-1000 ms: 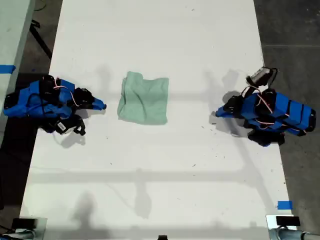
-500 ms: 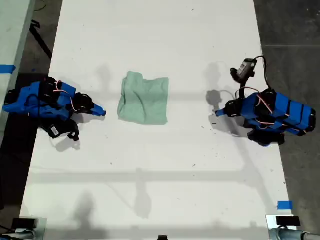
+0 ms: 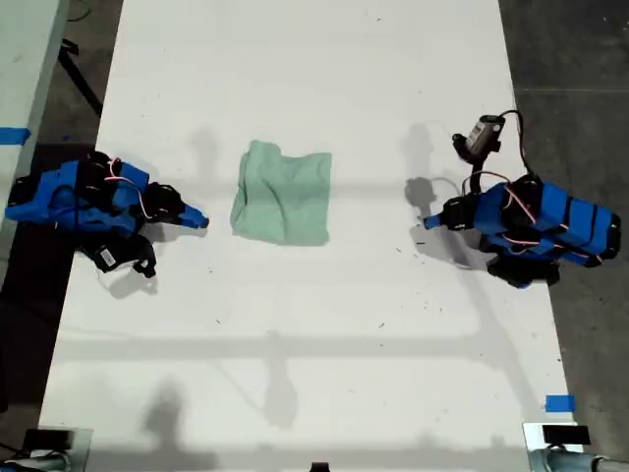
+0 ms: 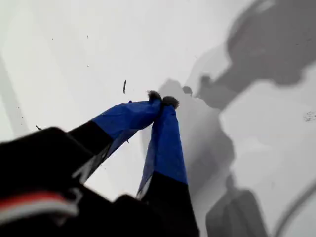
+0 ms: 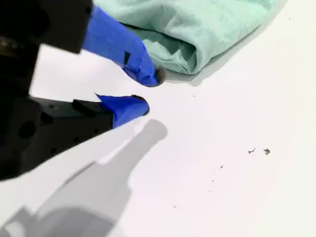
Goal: Fold t-shirt
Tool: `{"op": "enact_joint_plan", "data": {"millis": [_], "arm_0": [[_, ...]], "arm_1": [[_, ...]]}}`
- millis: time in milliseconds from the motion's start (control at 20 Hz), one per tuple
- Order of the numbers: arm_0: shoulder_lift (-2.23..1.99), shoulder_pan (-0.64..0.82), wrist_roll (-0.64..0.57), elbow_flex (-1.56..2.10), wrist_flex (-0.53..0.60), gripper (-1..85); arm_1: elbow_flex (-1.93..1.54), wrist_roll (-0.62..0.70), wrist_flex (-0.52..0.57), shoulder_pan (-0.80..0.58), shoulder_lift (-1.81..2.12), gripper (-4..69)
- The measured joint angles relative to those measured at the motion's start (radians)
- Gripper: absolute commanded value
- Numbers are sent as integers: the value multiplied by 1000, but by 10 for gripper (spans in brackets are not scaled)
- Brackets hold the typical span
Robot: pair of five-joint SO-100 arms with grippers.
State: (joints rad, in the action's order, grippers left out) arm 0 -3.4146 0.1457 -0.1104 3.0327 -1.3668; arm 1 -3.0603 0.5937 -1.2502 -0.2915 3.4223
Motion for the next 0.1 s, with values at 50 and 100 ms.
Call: {"op": "enact_joint_plan", "data": {"millis": [50, 100], "arm_0": [[0, -2, 0, 0, 0, 82], [0, -2, 0, 0, 0, 82]], "arm_1": [[0, 0, 0, 0, 0, 19], [0, 0, 0, 0, 0, 19]]}}
